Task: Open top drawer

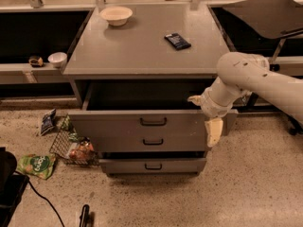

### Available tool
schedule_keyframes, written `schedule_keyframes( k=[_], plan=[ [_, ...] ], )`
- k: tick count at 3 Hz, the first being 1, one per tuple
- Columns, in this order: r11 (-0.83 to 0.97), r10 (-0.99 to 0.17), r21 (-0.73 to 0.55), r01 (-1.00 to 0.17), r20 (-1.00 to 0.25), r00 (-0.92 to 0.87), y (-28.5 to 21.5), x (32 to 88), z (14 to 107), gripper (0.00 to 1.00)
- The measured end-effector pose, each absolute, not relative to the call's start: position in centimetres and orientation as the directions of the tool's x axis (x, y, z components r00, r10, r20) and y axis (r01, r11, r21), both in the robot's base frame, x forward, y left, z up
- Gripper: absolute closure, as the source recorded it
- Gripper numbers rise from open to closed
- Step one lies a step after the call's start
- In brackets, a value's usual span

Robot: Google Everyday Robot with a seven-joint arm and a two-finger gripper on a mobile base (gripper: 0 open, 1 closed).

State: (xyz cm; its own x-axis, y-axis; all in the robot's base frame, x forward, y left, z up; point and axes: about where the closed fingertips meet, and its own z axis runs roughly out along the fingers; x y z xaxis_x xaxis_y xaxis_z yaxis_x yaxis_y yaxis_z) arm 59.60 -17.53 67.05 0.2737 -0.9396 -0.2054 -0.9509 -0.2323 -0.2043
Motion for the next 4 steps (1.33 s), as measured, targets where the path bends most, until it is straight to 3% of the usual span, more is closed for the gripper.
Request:
schedule_keyframes(
  k=[1,2,4],
  plan=[
    [-0.273,-0.914,-0.11,-0.956,-0.281,0.294,-16.9,57.5,66.8,0.0],
    [-0.304,-0.901,-0.023,-0.952,-0.317,0.295,-16.3,55.3,66.7,0.18],
    [-0.309,-0.919,0.056,-0.949,-0.276,0.283,-16.2,51.0,69.0,0.65]
  ],
)
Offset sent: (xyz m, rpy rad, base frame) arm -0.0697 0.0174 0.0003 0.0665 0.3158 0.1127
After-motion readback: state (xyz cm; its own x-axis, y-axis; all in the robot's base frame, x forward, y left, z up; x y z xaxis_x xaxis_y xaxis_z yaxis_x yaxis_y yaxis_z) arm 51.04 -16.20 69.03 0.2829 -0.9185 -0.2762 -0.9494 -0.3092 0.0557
